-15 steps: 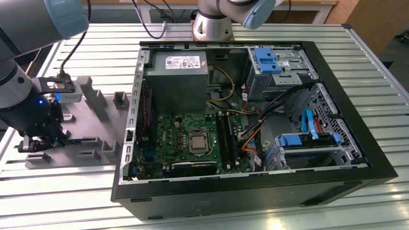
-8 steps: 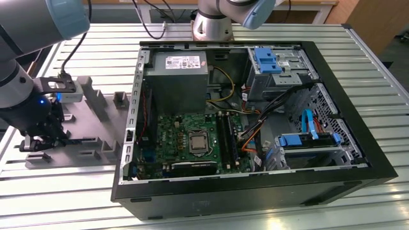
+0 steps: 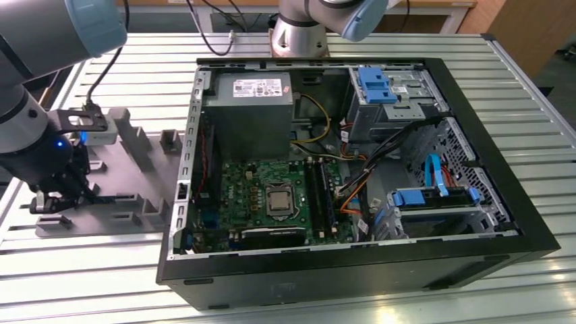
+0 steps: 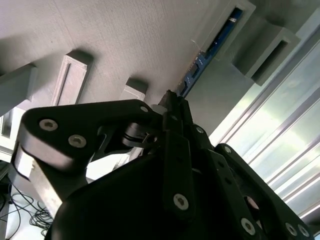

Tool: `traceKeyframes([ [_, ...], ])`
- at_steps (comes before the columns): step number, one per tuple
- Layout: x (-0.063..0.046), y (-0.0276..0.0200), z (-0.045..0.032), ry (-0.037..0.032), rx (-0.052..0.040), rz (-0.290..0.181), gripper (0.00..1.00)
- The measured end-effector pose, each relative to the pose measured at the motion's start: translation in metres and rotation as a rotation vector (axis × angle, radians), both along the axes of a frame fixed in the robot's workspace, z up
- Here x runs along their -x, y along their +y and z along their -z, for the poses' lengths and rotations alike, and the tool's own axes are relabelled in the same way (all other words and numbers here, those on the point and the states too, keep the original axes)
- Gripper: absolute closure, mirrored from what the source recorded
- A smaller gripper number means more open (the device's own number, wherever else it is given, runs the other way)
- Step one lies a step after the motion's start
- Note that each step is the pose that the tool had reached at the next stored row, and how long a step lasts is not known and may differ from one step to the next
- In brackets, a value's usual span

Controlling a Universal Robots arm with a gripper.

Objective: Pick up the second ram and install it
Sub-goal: 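Pick up the second ram and move it above second insertion slot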

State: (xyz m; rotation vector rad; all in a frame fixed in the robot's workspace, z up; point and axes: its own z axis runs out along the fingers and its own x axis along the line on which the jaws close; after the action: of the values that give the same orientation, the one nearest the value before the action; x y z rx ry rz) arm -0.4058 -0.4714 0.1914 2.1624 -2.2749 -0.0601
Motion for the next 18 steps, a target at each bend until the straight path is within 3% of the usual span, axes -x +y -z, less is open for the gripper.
traceKeyframes([
  [18,-0.0001,0.0001,-0.0003,-0.0007,-0.0007,0.0,0.86],
])
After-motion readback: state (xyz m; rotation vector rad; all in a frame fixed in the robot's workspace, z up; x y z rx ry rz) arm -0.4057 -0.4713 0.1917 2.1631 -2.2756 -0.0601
